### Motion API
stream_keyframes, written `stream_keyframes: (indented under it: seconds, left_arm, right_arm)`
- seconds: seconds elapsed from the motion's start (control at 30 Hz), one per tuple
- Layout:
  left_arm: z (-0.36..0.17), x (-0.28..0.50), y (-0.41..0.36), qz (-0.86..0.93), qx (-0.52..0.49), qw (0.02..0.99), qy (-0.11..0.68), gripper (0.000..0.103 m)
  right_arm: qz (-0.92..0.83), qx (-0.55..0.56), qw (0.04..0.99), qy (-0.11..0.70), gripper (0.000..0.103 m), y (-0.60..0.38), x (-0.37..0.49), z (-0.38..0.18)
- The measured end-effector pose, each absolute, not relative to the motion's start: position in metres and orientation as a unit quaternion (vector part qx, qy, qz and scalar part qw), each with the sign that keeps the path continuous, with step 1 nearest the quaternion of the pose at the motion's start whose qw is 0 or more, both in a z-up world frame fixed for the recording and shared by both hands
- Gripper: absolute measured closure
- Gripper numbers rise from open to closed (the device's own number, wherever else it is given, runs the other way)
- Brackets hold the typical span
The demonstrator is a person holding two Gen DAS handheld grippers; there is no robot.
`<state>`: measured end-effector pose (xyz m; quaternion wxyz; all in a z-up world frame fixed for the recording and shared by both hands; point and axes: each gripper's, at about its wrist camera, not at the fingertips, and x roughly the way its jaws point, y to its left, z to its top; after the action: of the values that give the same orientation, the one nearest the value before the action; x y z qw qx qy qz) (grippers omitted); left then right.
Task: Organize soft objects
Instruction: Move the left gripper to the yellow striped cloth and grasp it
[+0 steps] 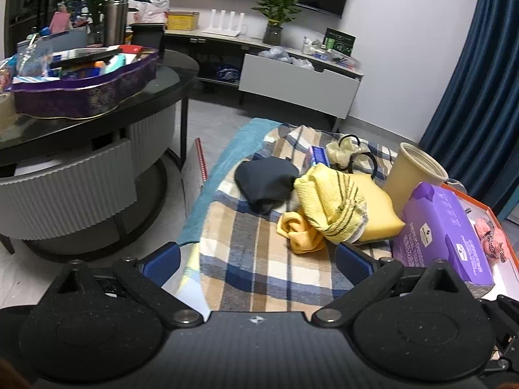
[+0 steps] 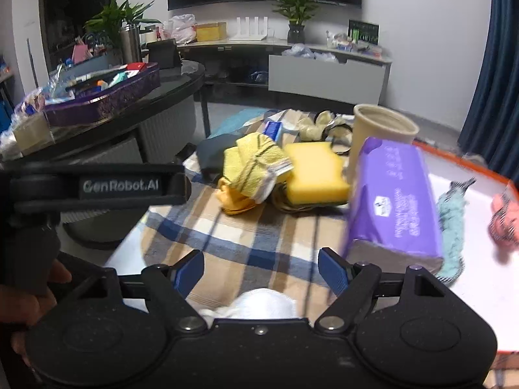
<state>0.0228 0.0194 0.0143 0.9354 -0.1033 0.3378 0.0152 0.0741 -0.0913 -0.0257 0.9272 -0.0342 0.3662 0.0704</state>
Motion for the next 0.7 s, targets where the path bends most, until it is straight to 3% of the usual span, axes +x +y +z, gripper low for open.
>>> stream_keyframes:
  seconds: [0.53, 0.57, 0.7]
  left_arm:
    - [-0.004, 0.096, -0.024, -0.077, -0.071, 0.937, 0.333, 0.000]
    - [-0.008, 0.099, -0.025, -0.076, -0.065, 0.937, 0.334, 0.007]
    - [-0.018, 0.107, -0.014, -0.096, -0.088, 0.928, 0.349, 0.058]
  right_arm:
    - [0.093, -0.002, 0.925, 0.368, 0.012, -0.115, 0.073, -0.035]
    - [0.097, 0.000, 0.926, 0.366, 0.012, -0.115, 0.073, -0.036]
    - [0.106, -0.007, 0.926, 0.361, 0.012, -0.112, 0.075, -0.038]
